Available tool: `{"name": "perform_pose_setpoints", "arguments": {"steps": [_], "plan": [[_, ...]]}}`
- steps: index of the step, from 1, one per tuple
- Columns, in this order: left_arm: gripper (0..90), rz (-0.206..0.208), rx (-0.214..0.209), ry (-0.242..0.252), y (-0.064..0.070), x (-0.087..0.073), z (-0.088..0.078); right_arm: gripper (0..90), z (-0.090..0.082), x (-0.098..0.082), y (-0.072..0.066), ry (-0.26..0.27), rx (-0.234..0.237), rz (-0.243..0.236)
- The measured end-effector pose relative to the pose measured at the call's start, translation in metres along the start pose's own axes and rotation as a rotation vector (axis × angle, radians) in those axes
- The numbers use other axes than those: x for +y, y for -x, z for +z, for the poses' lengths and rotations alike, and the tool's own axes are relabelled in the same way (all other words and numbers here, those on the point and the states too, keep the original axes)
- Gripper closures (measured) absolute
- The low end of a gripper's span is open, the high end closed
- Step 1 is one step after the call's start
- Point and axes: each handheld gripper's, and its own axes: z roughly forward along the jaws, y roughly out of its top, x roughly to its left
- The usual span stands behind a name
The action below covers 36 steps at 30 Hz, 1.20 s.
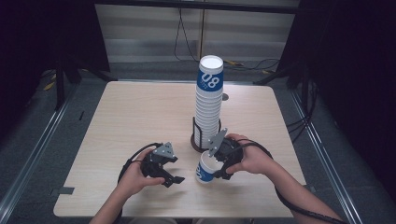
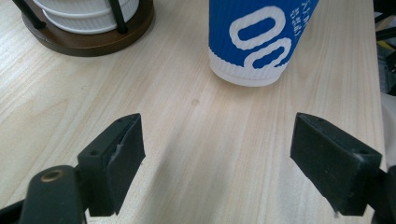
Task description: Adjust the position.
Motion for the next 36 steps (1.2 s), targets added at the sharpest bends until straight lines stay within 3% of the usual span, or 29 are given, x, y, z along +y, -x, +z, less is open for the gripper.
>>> {"name": "perform_pose_setpoints", "arguments": {"steps": [7,9,15,24,36], "plan": [[17.5,-0.022,0.001,0.031,0.0,0.0,-0.002,14.8,0.0,0.004,-0.003,-0.053,-0.011,-0.046],[17.5,-0.02,0.005,0.022,-0.001,-0.002,-0.003,14.6,-0.001,0.005,-0.004,-0.076,-0.009,-0.039],[17.5,-0.03,0.017,0.012,-0.003,-0.007,-0.006,14.1,-0.001,0.007,-0.006,-0.084,-0.009,-0.05],[17.5,-0.048,0.014,0.043,-0.002,-0.009,-0.006,13.4,-0.001,0.009,-0.006,-0.106,-0.004,-0.03],[17.5,-0.044,0.015,0.022,-0.004,-0.009,-0.007,12.5,-0.001,0.01,-0.006,-0.118,0.012,-0.027]]}}
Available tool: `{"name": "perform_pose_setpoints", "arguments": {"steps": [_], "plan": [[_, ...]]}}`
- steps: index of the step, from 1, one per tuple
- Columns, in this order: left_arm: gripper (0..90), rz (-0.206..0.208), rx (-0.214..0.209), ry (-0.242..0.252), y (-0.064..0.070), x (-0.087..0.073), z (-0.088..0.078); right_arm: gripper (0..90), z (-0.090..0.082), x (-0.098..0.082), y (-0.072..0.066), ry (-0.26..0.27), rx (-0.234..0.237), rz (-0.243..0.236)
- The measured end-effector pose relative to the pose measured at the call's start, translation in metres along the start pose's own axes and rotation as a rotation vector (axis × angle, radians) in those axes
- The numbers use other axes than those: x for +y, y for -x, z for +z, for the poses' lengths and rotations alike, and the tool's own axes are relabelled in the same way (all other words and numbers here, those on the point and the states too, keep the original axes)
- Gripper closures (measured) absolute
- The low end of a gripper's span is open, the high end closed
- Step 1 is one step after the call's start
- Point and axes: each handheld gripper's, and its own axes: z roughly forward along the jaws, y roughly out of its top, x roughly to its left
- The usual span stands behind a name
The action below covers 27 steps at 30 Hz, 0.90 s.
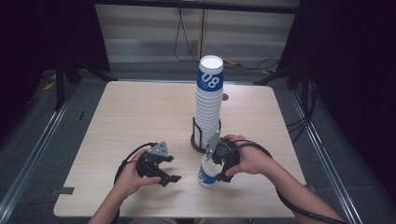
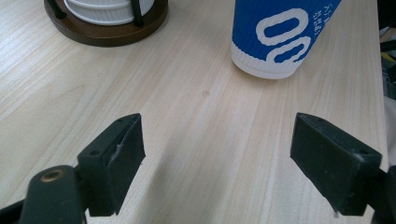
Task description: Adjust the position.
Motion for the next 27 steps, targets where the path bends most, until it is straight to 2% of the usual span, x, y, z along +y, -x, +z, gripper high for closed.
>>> {"name": "perform_pose_setpoints", "arguments": {"steps": [3,6,8,15,23,25,27], "plan": [[17.5,-0.007,-0.005,0.013,0.001,-0.001,0.002,12.3,0.0,-0.001,0.0,0.001,0.007,0.003],[17.5,-0.008,-0.003,-0.007,0.001,-0.001,0.001,12.3,-0.001,-0.002,0.0,0.0,0.011,0.015],[17.5,-0.009,-0.003,-0.003,0.001,-0.001,0.001,12.1,-0.001,-0.003,0.0,-0.003,0.009,0.024],[17.5,-0.001,-0.002,-0.002,0.001,-0.001,0.001,12.2,0.002,-0.009,-0.001,0.033,0.023,0.041],[17.5,-0.005,-0.003,0.003,0.0,-0.001,0.002,12.2,0.003,-0.011,-0.001,0.035,0.016,0.041],[17.5,-0.014,-0.004,0.003,0.0,-0.001,0.001,12.3,0.003,-0.013,-0.002,0.036,0.012,0.054],[17.5,-0.006,0.0,0.005,0.0,-0.002,0.0,12.3,0.003,-0.014,-0.002,0.045,0.011,0.057]]}}
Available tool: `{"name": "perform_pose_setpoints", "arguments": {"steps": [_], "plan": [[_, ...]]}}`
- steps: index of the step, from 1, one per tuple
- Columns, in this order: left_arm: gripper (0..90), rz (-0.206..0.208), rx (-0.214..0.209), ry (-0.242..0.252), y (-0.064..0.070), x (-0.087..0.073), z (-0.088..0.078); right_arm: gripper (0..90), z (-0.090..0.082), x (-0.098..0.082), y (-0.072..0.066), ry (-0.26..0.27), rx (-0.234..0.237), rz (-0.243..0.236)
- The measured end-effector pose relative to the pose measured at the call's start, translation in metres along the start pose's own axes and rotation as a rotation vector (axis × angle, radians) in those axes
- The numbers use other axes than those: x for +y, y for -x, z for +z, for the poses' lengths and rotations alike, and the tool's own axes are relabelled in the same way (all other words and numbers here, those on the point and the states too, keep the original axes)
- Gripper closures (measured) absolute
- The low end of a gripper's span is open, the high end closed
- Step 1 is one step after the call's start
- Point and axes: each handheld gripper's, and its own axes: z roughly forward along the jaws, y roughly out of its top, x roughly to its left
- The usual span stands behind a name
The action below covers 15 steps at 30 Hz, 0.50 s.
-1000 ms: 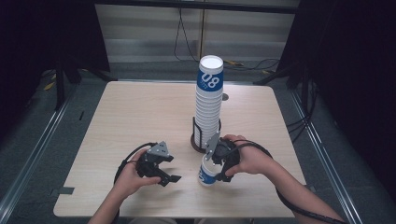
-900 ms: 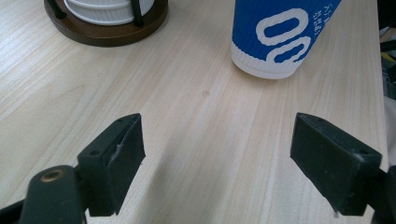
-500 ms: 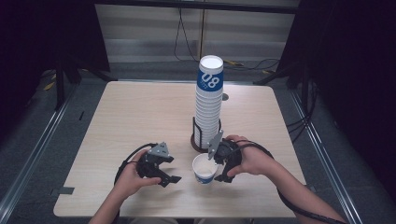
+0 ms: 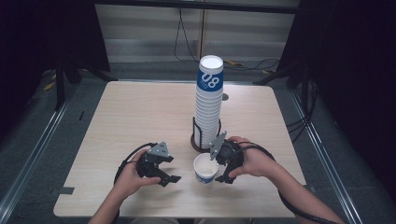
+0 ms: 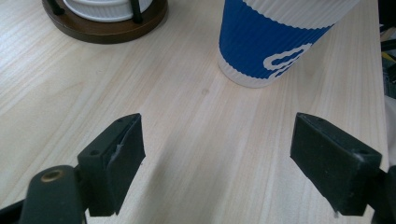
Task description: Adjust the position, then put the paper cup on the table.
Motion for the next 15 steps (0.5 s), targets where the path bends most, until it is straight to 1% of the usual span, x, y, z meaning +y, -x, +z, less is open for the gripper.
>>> {"name": "perform_pose_setpoints", "arguments": {"steps": [1,3,4,5,6,8,9,10,12,15], "plan": [[17.5,-0.006,0.001,0.006,0.0,0.0,0.0,12.3,0.0,-0.001,0.0,0.004,0.002,0.009],[17.5,0.001,0.002,0.004,0.0,0.0,-0.001,12.3,-0.001,-0.003,-0.001,0.014,-0.006,0.01],[17.5,-0.007,0.0,0.011,0.0,0.0,-0.001,12.3,-0.001,-0.004,-0.001,0.021,0.0,0.015],[17.5,0.001,0.007,0.007,-0.001,0.0,-0.001,12.3,-0.001,-0.005,-0.001,0.029,-0.002,0.015],[17.5,0.0,0.006,0.007,-0.001,0.0,-0.002,12.3,-0.001,-0.006,-0.002,0.031,-0.004,0.029],[17.5,-0.002,0.007,-0.001,-0.001,0.0,-0.003,12.3,-0.001,-0.008,-0.002,0.048,0.003,0.034],[17.5,-0.004,0.005,0.005,-0.002,0.0,-0.003,12.3,-0.002,-0.009,-0.002,0.05,-0.002,0.03],[17.5,-0.006,0.007,0.017,-0.001,-0.001,-0.002,12.3,-0.002,-0.01,-0.003,0.048,-0.002,0.042],[17.5,-0.01,0.009,0.018,-0.001,-0.001,-0.003,12.3,-0.001,-0.012,-0.003,0.057,-0.002,0.037],[17.5,-0.005,0.008,0.014,-0.002,-0.001,-0.004,12.3,-0.001,-0.014,-0.005,0.065,0.002,0.052]]}}
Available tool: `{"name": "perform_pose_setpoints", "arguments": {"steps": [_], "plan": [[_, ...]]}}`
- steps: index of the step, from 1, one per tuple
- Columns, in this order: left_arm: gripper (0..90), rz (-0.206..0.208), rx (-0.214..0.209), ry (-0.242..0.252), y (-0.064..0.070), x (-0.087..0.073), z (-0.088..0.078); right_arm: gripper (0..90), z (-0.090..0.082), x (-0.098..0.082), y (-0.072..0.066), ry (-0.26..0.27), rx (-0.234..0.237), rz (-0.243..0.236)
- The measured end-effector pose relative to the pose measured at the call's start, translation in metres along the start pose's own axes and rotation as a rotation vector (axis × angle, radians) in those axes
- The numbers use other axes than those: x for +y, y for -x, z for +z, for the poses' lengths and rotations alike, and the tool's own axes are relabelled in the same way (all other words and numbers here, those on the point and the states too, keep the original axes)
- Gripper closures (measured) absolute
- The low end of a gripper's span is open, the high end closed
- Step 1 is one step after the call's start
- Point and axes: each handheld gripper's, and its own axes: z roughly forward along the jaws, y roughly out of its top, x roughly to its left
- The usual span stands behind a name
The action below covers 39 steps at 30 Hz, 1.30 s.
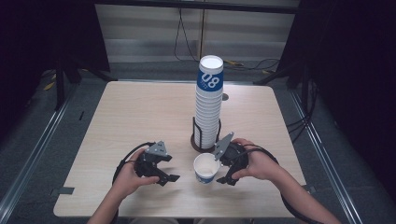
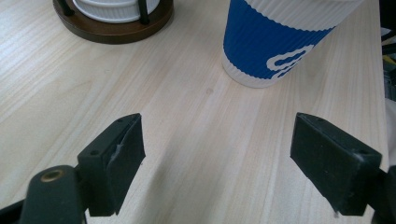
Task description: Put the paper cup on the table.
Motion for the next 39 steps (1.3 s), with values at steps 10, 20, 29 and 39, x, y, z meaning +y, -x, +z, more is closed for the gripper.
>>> {"name": "perform_pose_setpoints", "arguments": {"steps": [10,20,29,39], "plan": [[16.9,-0.021,0.016,0.019,-0.001,-0.004,-0.006,12.3,0.002,-0.008,0.0,0.057,0.004,0.01],[16.4,-0.04,0.037,0.022,-0.004,-0.01,-0.014,12.3,-0.001,-0.026,0.001,0.135,-0.017,0.076],[16.4,-0.06,0.057,0.028,-0.009,-0.014,-0.021,12.4,-0.004,-0.046,0.003,0.22,-0.055,0.162],[16.3,-0.081,0.083,0.032,-0.017,-0.021,-0.029,12.6,-0.004,-0.069,0.006,0.285,-0.106,0.254]]}}
